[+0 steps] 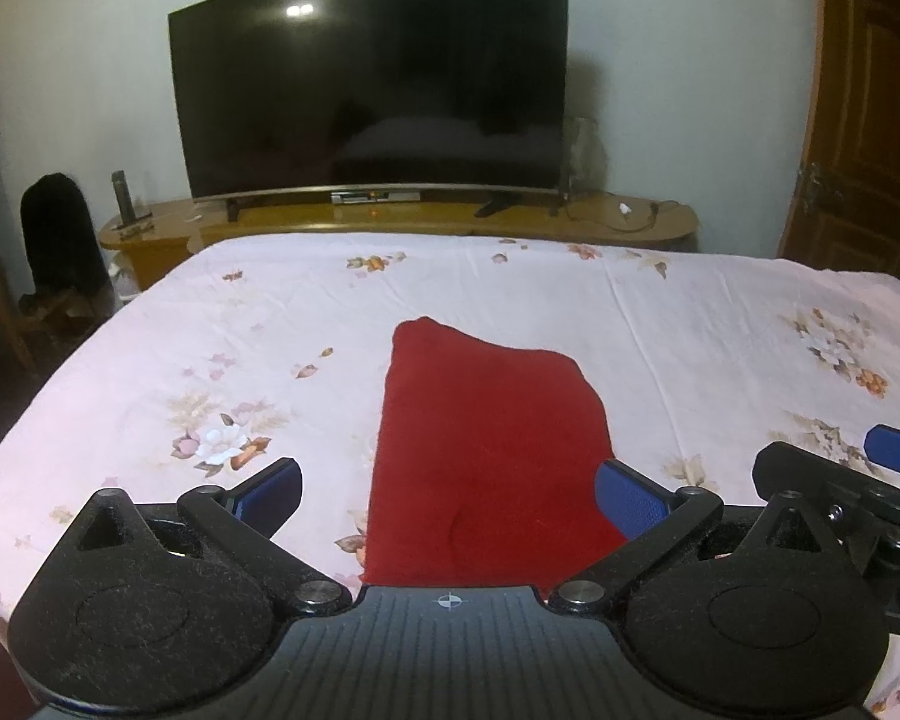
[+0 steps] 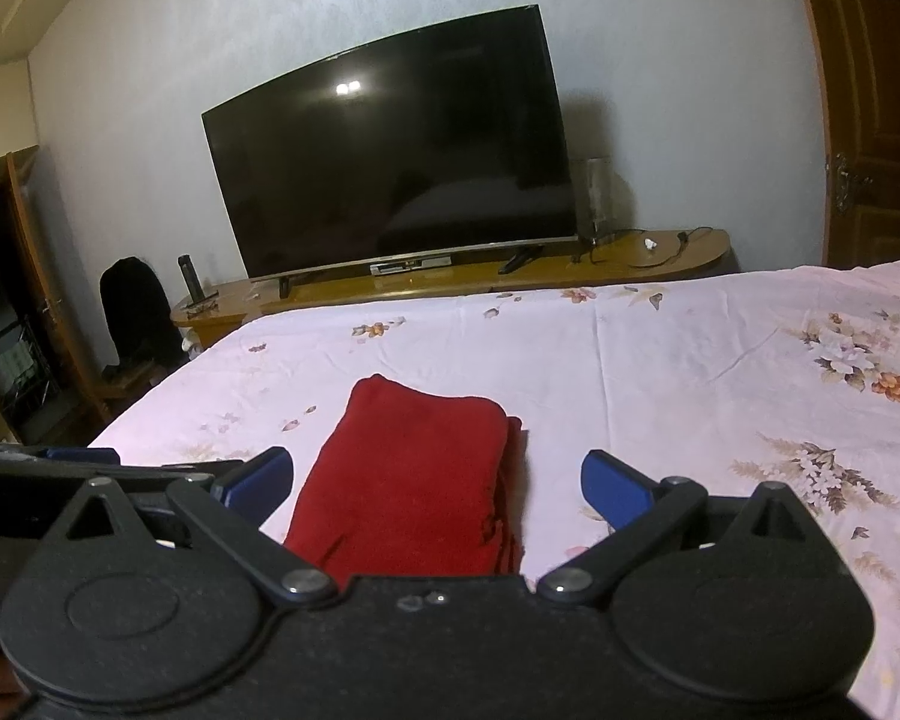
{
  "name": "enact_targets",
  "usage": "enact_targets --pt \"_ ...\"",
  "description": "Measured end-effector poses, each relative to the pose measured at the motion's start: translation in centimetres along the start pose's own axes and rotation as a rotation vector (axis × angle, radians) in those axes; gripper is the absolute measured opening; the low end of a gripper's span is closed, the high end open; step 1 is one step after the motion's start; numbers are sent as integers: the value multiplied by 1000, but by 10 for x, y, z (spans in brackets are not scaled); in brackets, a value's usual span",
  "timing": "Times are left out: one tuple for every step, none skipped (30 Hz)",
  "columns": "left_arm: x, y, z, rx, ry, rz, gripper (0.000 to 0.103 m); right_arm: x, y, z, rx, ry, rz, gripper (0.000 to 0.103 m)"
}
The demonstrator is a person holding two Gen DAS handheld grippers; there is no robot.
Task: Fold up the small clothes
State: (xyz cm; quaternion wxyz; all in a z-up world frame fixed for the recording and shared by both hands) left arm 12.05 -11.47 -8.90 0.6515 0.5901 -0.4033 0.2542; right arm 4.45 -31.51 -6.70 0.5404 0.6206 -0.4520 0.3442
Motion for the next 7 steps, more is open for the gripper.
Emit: enact_targets --pt "0 -2 1 -8 -1 3 103 0 -1 0 -1 1 -2 102" --pt "0 -4 2 -16 1 7 103 0 -3 0 -2 4 -3 102" --pt "0 -6 3 -22 0 4 103 -1 -4 1 -6 8 -5 102" --pt "0 -7 4 -22 1 7 103 -1 -6 1 -9 9 -8 102" --pt "1 -8 4 -21 4 16 103 -1 -8 1 -8 6 -10 102" --pt "2 -10 5 -19 2 14 103 -1 -10 2 -8 2 -12 102" --pt "3 -12 6 -21 0 14 103 0 -11 3 -6 -3 -14 102"
Point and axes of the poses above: each gripper's, at about its wrist camera, not at the fingertips, and y roughly against the way its jaws point, z to its right, x to its top, the point moved 9 cm from there along -y, roughly the way its jaws point, and after that the axes turned 2 degrees about z, right-handed, at the moved point
